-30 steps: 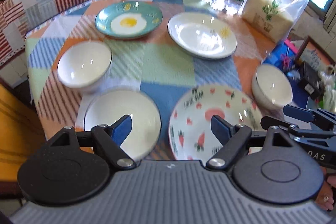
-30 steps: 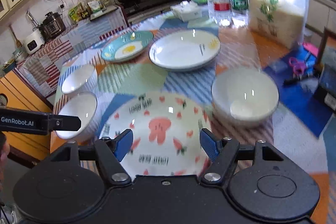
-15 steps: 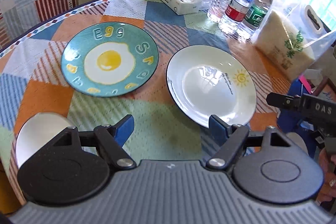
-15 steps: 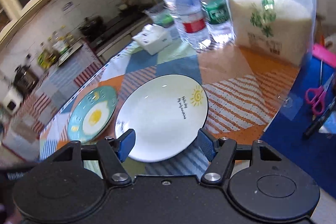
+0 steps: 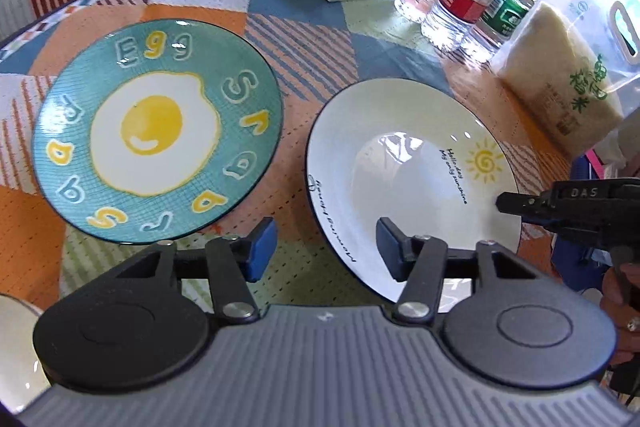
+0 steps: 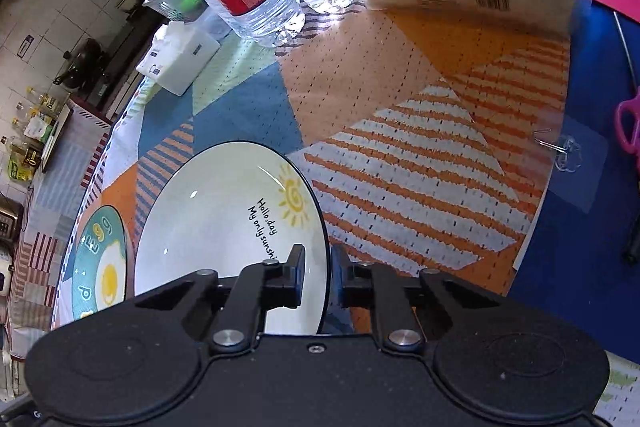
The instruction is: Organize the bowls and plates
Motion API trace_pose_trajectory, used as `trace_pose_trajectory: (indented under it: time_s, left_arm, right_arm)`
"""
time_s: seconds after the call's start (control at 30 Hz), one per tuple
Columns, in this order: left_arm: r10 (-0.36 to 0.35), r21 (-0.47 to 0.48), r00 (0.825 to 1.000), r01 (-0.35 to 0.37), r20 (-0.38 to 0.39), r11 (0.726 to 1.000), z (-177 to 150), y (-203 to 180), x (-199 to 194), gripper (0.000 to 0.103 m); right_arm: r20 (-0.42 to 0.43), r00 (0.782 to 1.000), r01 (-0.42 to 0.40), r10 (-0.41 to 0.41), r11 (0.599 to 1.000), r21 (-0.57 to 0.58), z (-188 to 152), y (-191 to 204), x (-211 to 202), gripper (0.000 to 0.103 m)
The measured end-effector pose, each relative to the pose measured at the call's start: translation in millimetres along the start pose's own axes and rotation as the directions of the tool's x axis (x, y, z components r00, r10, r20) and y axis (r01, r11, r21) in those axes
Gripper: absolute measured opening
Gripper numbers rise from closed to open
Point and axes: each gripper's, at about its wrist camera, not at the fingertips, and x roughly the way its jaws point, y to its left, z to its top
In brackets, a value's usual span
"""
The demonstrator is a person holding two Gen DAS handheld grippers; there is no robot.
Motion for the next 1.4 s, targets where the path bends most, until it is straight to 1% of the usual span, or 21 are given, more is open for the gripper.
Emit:
trace_pose_trajectory:
  time_s: [0.07,0.13,0.23,0.33,0.37,0.47,0.57,0.67,0.83,1.0,1.17,1.33,1.4]
  left_arm:
    - [-0.022,-0.006,1.0,0.022,-0.017,1.0,1.4,0.8,5.7,0.042]
    - [-0.019,-0.01,0.999,0.018,-0.037,1.0,2.3,0.9,11.6,0.019]
    - [0.003,0.006,0.999,-0.003,-0.043,1.0,1.7,-1.2,16.3,0.012]
    - [0.035,0.069,0.999,-0.032,-0.035,0.997,0.4,-6.4,12.1,0.012]
    - [0.036,0.081,0.999,-0.032,-0.037,0.996,0.4,-6.3,9.6,0.013]
    - [0.032,0.078,0.998,-0.027,-0.052,0.997,-2.4,-1.6,-2.1,0.013]
    - [0.037,0.089,0.997,-0.031,-0.062,0.996,-8.2,3.2,-14.3,0.014]
    - [0.051,0.094,0.995,-0.043,-0.081,0.995,-16.0,7.3,-23.0,0.014]
    - [0.058,0.077,0.993,-0.05,-0.107,0.996,-29.3,16.1,-32.8,0.015]
    - [0.079,0.084,0.989,-0.069,-0.126,0.994,-37.1,17.4,-35.8,0.015]
    - [0.074,0.054,0.986,-0.066,-0.15,0.996,-37.5,18.6,-35.4,0.015]
    - [0.089,0.058,0.979,-0.079,-0.184,0.995,-39.4,13.6,-31.6,0.016]
    - [0.103,0.077,0.977,-0.09,-0.186,0.993,-41.4,8.8,-31.4,0.016]
  right_arm:
    - [-0.006,1.0,0.005,-0.005,1.0,-0.015,0.6,1.6,4.9,0.015]
    - [-0.013,1.0,0.001,-0.002,1.0,-0.014,0.8,1.7,8.8,0.015]
    - [-0.018,1.0,0.005,-0.006,0.999,-0.033,3.2,4.0,9.5,0.015]
    - [-0.046,0.999,-0.023,0.022,0.999,-0.027,3.7,1.6,5.3,0.013]
    - [-0.044,0.999,-0.032,0.03,0.998,-0.045,2.6,3.4,1.8,0.012]
    - [-0.041,0.999,-0.027,0.022,0.992,-0.126,-2.1,14.6,-8.6,0.013]
    - [-0.057,0.998,-0.05,0.042,0.986,-0.161,-8.4,21.4,-17.9,0.013]
    - [-0.075,0.997,-0.037,0.021,0.974,-0.223,-19.4,32.0,-21.5,0.013]
    - [-0.089,0.996,-0.032,0.007,0.96,-0.278,-35.2,43.0,-27.2,0.014]
    - [-0.098,0.994,0.018,-0.057,0.933,-0.359,-49.7,55.8,-26.6,0.016]
    - [-0.08,0.994,0.046,-0.08,0.931,-0.361,-56.1,58.4,-27.7,0.017]
    - [-0.051,0.987,0.12,-0.153,0.907,-0.403,-62.4,63.4,-20.1,0.02]
    - [-0.027,0.981,0.164,-0.194,0.887,-0.432,-67.2,65.5,-17.9,0.019]
